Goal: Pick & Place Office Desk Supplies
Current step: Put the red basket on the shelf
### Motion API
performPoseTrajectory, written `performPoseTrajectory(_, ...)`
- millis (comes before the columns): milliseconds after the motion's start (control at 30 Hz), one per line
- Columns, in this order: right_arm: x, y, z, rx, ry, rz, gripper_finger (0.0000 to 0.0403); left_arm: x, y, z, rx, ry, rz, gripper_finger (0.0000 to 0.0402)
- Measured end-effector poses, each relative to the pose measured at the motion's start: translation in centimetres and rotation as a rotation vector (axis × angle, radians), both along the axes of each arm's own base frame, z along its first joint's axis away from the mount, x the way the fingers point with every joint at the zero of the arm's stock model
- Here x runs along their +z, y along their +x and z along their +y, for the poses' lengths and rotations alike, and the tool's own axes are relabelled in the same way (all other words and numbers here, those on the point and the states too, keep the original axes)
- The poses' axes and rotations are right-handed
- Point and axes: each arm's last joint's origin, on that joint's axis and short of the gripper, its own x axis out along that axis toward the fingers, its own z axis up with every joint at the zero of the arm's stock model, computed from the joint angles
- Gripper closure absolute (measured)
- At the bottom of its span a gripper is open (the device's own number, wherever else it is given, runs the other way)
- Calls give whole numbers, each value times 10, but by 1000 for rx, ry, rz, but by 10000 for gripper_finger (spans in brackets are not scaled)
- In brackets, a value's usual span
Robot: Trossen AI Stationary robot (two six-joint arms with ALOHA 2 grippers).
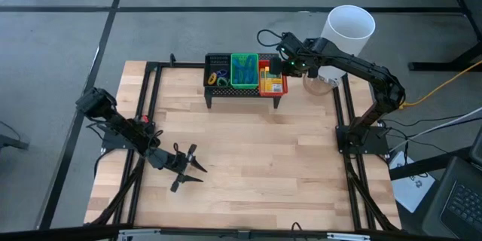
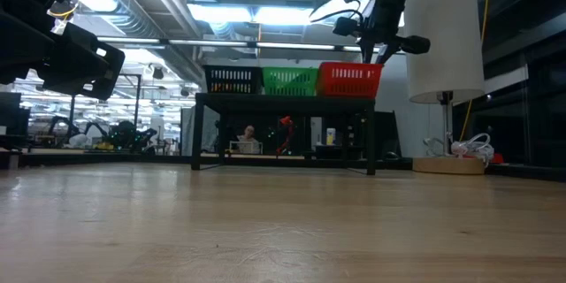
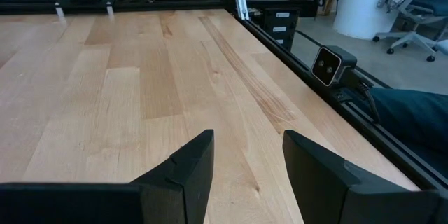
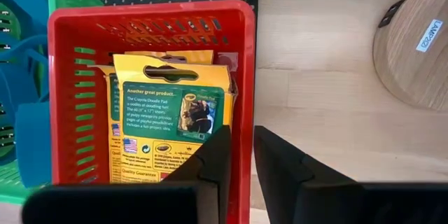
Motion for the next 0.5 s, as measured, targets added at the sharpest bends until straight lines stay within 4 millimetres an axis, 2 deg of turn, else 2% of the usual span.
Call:
performPoseTrajectory(333,1,0,2,-5,-9,1,372,0,0,0,0,0,0,233)
performPoseTrajectory(500,11,-6,6,-29,-51,-14,398,0,0,0,0,-1,1,233)
